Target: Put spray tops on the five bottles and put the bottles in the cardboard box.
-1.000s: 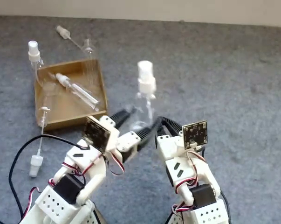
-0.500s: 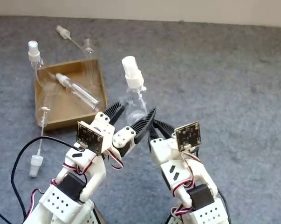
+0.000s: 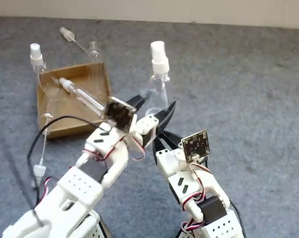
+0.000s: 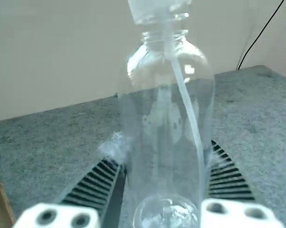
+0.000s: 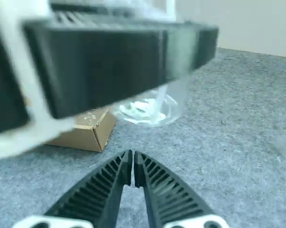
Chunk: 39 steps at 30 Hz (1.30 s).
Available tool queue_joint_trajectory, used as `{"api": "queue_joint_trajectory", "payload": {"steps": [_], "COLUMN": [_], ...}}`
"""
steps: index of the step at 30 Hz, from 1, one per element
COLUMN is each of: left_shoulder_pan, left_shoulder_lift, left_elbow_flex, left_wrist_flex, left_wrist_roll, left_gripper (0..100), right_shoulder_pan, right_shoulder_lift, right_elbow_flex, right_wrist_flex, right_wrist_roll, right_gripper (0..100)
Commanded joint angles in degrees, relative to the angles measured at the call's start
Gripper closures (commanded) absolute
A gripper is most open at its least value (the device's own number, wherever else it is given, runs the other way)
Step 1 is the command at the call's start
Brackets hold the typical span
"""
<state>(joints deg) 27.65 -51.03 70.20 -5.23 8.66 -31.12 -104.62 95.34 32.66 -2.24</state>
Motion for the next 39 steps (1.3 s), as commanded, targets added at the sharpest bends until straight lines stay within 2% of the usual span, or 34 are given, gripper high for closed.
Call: {"api": "queue_joint_trajectory", "payload": {"steps": [1, 9, 13, 17, 29, 35, 39], "left_shoulder_pan": [-0.5, -0.2, 1.4, 4.3, 4.3, 4.4, 4.8], "left_shoulder_lift": [12.8, 25.5, 26.7, 26.7, 25.1, 17.5, 13.8], "left_elbow_flex": [-4.4, -4.5, -4.6, -4.5, -3.9, -3.5, -3.0], "left_wrist_flex": [-12.5, -22.6, -23.0, -19.9, -16.1, -4.2, 1.0], "left_wrist_roll": [-0.2, -0.1, 0.1, 0.1, 0.0, 0.0, 0.0], "left_gripper": [92, 92, 92, 92, 92, 92, 92], "right_shoulder_pan": [-0.5, -0.4, -0.2, -0.1, 0.0, 2.1, 3.0], "right_shoulder_lift": [-0.8, -0.8, -0.8, -0.8, -0.8, -0.8, -0.8], "right_elbow_flex": [0.0, 0.1, 0.1, 0.2, 0.4, 0.4, 0.4], "right_wrist_flex": [-1.4, -1.4, -1.4, -1.4, -1.4, -1.4, -1.4], "right_wrist_roll": [0.6, 0.6, 0.7, 0.7, 0.7, 0.7, 0.7], "right_gripper": [99.1, 99.1, 99.1, 99.1, 99.1, 99.1, 99.1]}}
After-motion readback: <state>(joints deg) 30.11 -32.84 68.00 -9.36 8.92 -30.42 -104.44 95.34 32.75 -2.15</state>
